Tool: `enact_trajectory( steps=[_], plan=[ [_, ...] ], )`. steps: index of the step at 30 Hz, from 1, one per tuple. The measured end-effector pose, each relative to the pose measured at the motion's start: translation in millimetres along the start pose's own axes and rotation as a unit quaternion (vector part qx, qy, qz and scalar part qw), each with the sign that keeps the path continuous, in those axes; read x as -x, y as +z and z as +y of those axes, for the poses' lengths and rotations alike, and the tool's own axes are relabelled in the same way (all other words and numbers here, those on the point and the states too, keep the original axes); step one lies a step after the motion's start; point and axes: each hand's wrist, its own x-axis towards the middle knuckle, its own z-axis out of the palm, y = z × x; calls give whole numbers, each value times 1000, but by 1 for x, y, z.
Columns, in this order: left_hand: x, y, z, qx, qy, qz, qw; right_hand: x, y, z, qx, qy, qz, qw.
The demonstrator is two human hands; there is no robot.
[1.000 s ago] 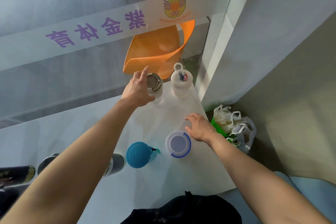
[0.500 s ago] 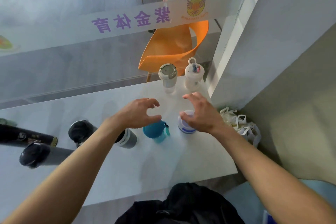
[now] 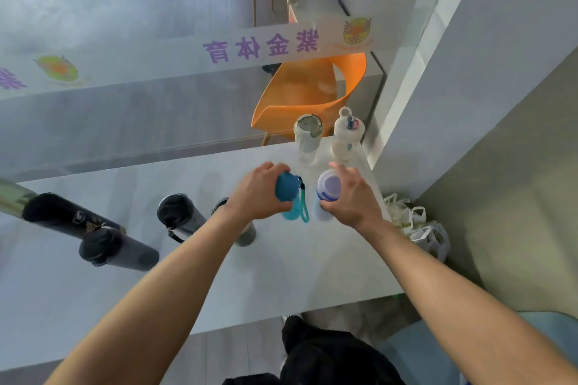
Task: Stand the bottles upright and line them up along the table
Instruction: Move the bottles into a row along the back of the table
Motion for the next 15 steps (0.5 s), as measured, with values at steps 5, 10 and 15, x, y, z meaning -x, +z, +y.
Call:
enact_trajectory(
  steps=[5,10,15],
  plan=[
    [-25,-46,-47,29,-38,55,997,-60,12,-44,-1,-1,23,1000],
    [-39,-67,-103,-12,-117,76,990,-111,36,-82,-13,-30,-5,999],
    [-52,-73,-145,-14,-158,72,985,-152,63,-111,-10,-25,-15,1000]
  ],
)
